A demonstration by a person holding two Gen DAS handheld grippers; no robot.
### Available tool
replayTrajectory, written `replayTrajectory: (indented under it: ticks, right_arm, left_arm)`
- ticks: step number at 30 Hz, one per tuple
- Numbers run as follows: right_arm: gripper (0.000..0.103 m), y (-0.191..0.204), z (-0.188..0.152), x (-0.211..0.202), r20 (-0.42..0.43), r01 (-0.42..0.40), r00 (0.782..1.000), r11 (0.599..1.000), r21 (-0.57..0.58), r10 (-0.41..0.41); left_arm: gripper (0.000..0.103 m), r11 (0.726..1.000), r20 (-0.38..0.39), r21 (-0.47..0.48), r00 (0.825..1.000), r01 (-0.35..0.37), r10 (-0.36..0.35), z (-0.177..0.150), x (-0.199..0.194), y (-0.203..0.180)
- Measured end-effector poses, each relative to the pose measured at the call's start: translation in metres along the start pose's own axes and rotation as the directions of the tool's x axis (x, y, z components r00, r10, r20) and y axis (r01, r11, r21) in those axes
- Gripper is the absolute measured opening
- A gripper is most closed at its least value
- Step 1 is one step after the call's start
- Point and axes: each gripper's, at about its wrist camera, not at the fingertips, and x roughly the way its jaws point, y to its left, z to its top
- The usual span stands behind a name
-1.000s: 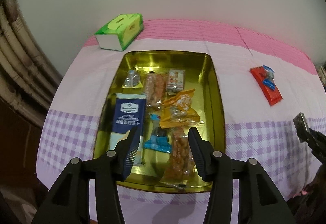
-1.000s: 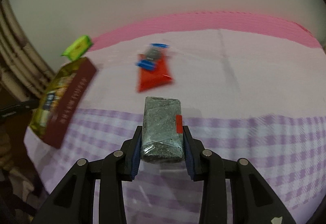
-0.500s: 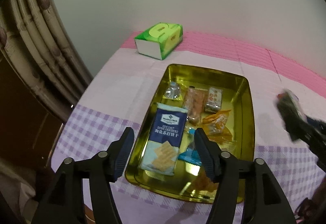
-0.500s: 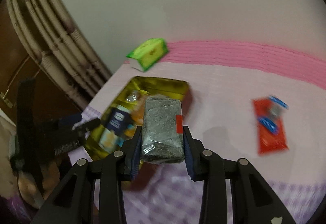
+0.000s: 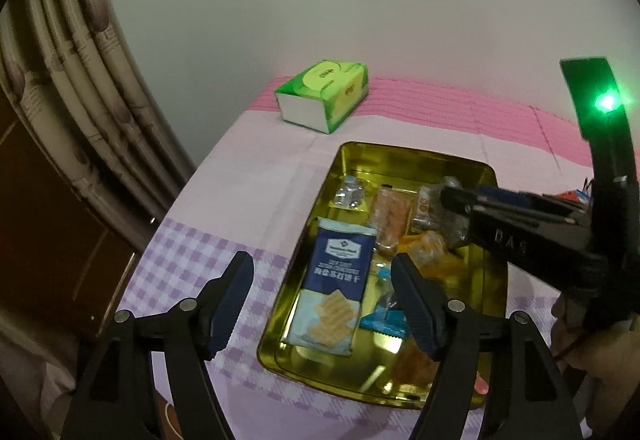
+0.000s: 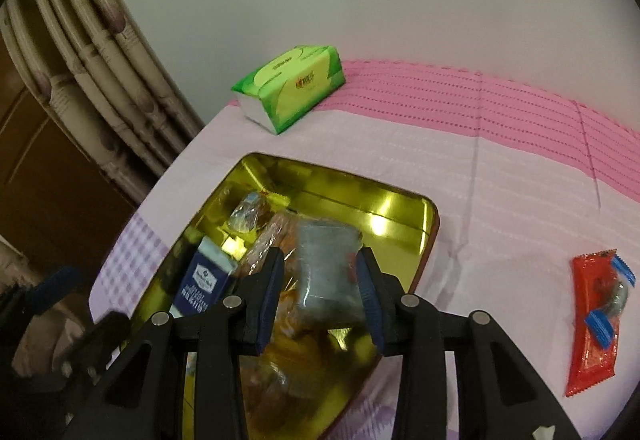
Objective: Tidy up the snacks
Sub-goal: 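Release the grey block in the tin and grasp the blue-wrapped candy with the right gripper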
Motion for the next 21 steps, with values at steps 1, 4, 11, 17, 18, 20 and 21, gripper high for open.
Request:
replayTrajectory:
  ticks: [1, 4, 11, 17, 18, 20, 21]
  right_arm:
    - [0.039, -0.002, -0.001, -0.005, 0.015, -0.008, 1.0, 1.0, 0.005, 0.008]
    - [0.045, -0.018, -0.011, -0.04, 0.096, -0.013, 0.995, 1.0, 0.021, 0.011]
    - [0.052, -0.12, -0.053, -0.1, 0.109, 0.279, 0.951, 0.955, 0.102, -0.289]
    - [0.052, -0.164, -0.055, -0.09, 0.058, 0.299, 0.947, 0.932, 0.203, -0.316]
    - [0.051, -0.164, -0.053, -0.083, 0.046, 0.31, 0.944, 0.928, 0.205, -0.326]
    - [0.051, -0.168, -0.05, -0.075, 0.032, 0.316, 0.944, 0.925, 0.21, -0.329]
    - [0.05, -0.168, -0.05, -0.071, 0.031, 0.32, 0.942, 0.924, 0.209, -0.334]
  left_arm:
    - [0.072, 1.0, -0.003, 0.005, 1.0, 0.005, -0.005, -0.001, 0.0, -0.001]
    - [0.073, 0.999, -0.015, 0.025, 1.0, 0.022, -0.021, -0.002, 0.0, -0.005]
    - [0.076, 0.999, -0.031, 0.019, 0.998, 0.048, -0.047, -0.004, -0.002, -0.01]
    - [0.077, 0.998, -0.041, 0.05, 0.998, 0.042, -0.04, -0.007, -0.001, -0.017]
    - [0.077, 0.998, -0.041, 0.055, 0.998, 0.04, -0.037, -0.007, -0.001, -0.018]
    - [0.077, 0.997, -0.042, 0.062, 0.998, 0.039, -0.036, -0.007, -0.001, -0.018]
    - [0.077, 0.997, -0.042, 0.064, 0.999, 0.037, -0.034, -0.007, 0.0, -0.018]
